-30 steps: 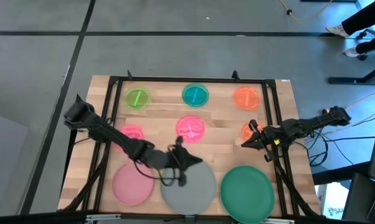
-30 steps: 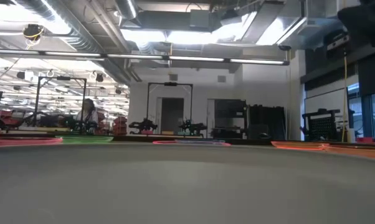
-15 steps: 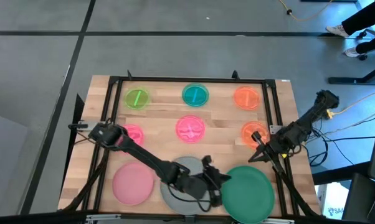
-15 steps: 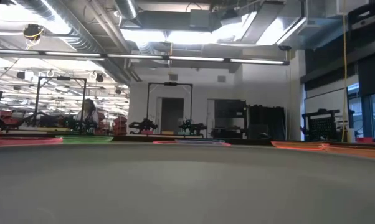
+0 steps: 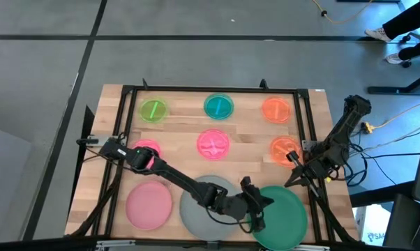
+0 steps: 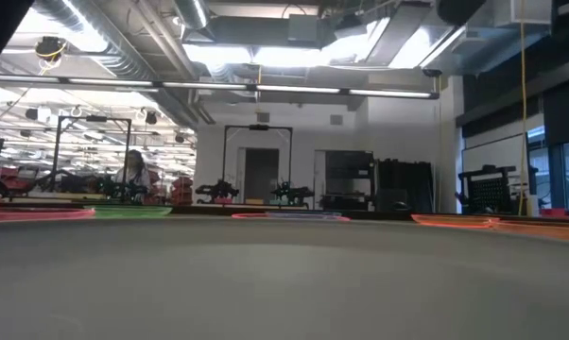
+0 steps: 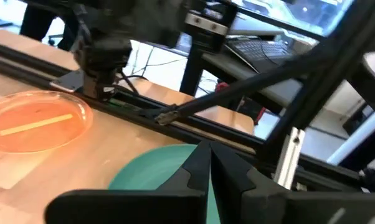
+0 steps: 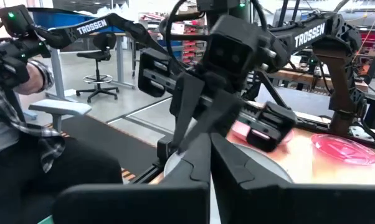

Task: Stack plastic plates
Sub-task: Stack the green plate on top of the gray plate

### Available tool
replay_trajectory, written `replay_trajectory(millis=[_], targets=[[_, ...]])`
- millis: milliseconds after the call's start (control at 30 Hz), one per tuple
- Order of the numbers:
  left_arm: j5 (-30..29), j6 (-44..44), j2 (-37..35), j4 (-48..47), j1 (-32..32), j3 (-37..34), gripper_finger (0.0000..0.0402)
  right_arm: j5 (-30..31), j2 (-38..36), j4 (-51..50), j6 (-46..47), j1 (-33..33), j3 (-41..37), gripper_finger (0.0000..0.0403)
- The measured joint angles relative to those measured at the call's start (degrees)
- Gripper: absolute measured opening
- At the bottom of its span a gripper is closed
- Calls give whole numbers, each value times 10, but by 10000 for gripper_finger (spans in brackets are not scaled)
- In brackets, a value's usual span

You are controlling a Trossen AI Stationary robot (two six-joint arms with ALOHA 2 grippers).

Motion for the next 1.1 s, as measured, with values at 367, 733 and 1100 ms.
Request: replay_trajectory(millis=[367,733,1100], targets=[[-5,-73,0,-115,13,0,140,-3,0,-19,5,0,0,2],[49,-217,31,-203,27,0,145,37,0,-49,19,0,0,2],[57,-233,56,-203,38,0,145,35,0,-53,30,0,0,2]])
